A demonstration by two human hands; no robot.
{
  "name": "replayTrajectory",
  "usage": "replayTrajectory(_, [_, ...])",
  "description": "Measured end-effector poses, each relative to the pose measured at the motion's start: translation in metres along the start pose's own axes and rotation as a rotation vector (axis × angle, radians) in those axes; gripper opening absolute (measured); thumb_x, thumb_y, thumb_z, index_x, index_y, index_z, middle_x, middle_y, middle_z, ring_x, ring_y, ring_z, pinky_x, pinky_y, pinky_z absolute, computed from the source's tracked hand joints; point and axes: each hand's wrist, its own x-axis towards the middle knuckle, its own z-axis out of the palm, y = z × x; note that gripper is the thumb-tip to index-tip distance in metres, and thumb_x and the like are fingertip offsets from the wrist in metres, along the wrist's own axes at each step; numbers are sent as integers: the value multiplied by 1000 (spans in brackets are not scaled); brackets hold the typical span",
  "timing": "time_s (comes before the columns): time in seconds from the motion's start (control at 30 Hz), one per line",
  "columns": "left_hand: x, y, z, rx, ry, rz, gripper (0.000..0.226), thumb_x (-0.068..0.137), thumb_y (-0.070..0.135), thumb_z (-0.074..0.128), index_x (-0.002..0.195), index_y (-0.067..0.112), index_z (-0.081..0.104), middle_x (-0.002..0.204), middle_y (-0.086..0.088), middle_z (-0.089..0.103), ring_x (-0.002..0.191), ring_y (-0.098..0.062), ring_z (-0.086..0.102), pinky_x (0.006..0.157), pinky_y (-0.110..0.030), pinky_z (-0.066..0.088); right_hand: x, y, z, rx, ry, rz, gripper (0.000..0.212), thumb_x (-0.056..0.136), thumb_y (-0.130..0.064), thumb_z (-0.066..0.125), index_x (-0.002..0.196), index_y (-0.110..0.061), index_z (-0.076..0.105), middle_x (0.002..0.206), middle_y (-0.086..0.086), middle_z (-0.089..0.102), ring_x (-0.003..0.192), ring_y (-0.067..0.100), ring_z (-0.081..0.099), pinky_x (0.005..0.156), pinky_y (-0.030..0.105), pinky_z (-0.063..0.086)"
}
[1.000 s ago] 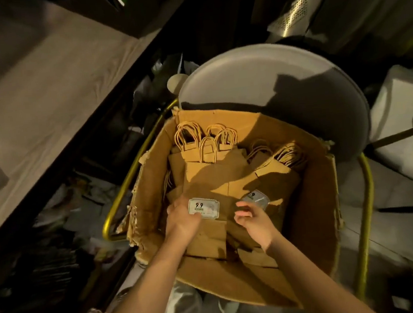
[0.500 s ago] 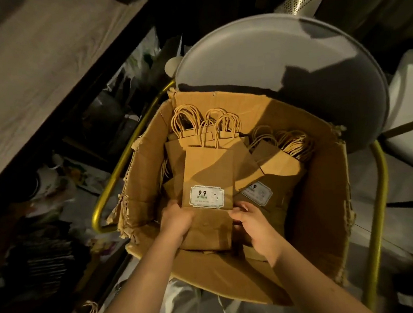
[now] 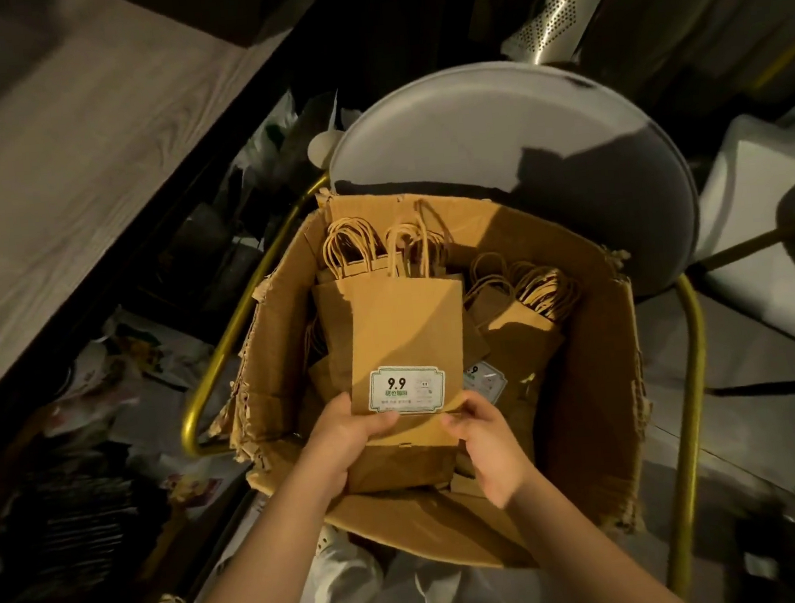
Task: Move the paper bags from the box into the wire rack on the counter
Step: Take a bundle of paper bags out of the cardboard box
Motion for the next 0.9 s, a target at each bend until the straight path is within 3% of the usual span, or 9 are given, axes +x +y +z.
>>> replayTrajectory(0.1, [-8, 4, -2, 47, -15, 85, 38, 82, 15, 72, 118, 23, 61, 110, 6, 69, 105, -15, 61, 95, -39, 49, -7, -3, 0, 28, -21, -35, 30, 94, 4, 50, 101, -19, 67, 108, -3, 71, 108, 17, 62, 97, 39, 48])
replayTrajectory(0.23, [-18, 12, -6, 20, 43, 189, 29, 88, 8, 64, 113, 23, 60, 100, 10, 67, 94, -6, 60, 72, -21, 49, -7, -7, -2, 77, -81, -41, 22, 92, 0, 56, 106, -15, 64, 106, 6, 71, 103, 24, 65, 95, 41, 51])
replayTrajectory(0.33, [-22, 18, -13, -7, 100, 223, 27, 90, 7, 62, 111, 24, 59, 97, 13, 64, 89, -1, 57, 66, -17, 44, -1, -11, -6, 135, -86, -13, 23, 91, 4, 55, 111, -6, 59, 105, 15, 65, 98, 28, 63, 89, 38, 52])
replayTrajectory(0.4, [-24, 22, -19, -9, 145, 231, 26, 90, 7, 61, 108, 25, 56, 97, 12, 62, 89, -4, 57, 66, -17, 44, 3, -14, -9, 196, -25, 2, 26, 89, 11, 54, 108, -6, 60, 101, 11, 66, 93, 23, 65, 81, 30, 54])
replayTrajectory(0.47, [-24, 23, -24, -11, 179, 246, 26, 91, 8, 61, 109, 25, 54, 99, 11, 61, 93, -8, 56, 71, -20, 45, 6, -17, -12, 222, 44, 19, 28, 89, 12, 55, 108, -8, 61, 106, 9, 67, 102, 22, 64, 86, 31, 52])
replayTrajectory(0.57, [-24, 23, -32, -3, 225, 265, 25, 91, 11, 61, 110, 25, 52, 94, 16, 57, 86, -3, 53, 70, -18, 44, 18, -18, -14, 215, 148, 81, 26, 90, 9, 54, 108, -10, 61, 111, 7, 65, 109, 23, 60, 89, 31, 49])
replayTrajectory(0.7, [-20, 22, -40, -19, 273, 250, 26, 91, 11, 62, 114, 21, 54, 99, 11, 58, 95, -9, 53, 81, -26, 43, 40, -12, -17, 93, 234, 201, 33, 93, -6, 57, 125, -14, 57, 125, 11, 60, 111, 25, 59, 92, 35, 51])
replayTrajectory(0.8, [-17, 22, -43, -31, 277, 239, 25, 91, 10, 61, 111, 22, 54, 98, 11, 59, 92, -8, 53, 76, -22, 42, 50, -12, -13, 158, 249, 232, 35, 95, -5, 55, 130, -9, 55, 125, 13, 60, 115, 28, 58, 102, 41, 47])
replayTrajectory(0.9, [-14, 23, -44, -18, 269, 233, 25, 91, 11, 61, 110, 24, 53, 92, 16, 57, 86, -2, 51, 66, -16, 39, 54, -14, -5, 256, 247, 275, 34, 96, -5, 54, 129, -8, 54, 121, 10, 62, 113, 26, 59, 100, 41, 48])
